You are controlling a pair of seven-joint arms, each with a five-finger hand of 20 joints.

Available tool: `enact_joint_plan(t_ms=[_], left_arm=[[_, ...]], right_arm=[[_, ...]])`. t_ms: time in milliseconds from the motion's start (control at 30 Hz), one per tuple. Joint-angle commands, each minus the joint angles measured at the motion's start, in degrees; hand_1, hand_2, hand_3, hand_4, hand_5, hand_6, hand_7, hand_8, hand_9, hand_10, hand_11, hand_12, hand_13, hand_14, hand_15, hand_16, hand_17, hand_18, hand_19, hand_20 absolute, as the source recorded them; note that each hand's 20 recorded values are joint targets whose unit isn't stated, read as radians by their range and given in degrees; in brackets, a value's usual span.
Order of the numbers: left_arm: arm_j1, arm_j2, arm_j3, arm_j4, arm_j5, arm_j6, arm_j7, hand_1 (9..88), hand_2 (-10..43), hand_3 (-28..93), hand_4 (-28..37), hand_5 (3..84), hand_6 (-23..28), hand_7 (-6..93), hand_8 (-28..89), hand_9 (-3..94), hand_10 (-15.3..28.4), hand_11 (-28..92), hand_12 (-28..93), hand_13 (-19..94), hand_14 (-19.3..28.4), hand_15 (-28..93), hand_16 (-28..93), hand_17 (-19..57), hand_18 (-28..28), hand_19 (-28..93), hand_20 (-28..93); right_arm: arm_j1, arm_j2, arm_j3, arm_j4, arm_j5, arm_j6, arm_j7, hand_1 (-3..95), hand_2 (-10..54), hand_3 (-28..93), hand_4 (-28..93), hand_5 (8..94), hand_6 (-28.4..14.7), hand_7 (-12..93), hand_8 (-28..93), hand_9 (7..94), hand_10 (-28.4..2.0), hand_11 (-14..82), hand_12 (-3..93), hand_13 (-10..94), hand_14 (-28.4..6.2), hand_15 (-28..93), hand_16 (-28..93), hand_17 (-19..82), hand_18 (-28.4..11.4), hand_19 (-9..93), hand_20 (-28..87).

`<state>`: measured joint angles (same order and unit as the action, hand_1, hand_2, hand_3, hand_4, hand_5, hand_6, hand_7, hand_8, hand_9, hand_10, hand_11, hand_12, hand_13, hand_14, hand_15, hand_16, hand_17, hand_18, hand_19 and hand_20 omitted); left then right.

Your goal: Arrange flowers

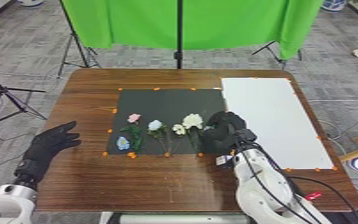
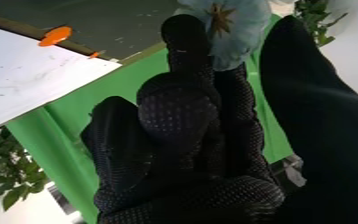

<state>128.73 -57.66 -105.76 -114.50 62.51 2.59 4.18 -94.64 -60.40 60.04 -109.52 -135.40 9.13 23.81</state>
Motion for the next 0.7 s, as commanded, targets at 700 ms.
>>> enact_joint_plan(t_ms=[700], left_arm=[[-0.1, 0.31, -0.3, 0.04, 0.59, -0.56, -0.12, 26.9, 10.3, 63, -28.3, 40.9, 4.8, 12.2, -7, 44.6, 14.0, 21, 12, 40, 19.6, 26, 0, 6.4, 15.5, 20, 21]], right_arm=[[-3.1, 4.0, 10.2, -7.4, 6.4, 2.2, 0.2, 37.0, -9.5, 64, -14, 64.1, -1.0, 16, -9, 79.7, -14.2, 16.9, 18.6, 92, -2.8, 52, 34, 61, -15.5, 93, 54]])
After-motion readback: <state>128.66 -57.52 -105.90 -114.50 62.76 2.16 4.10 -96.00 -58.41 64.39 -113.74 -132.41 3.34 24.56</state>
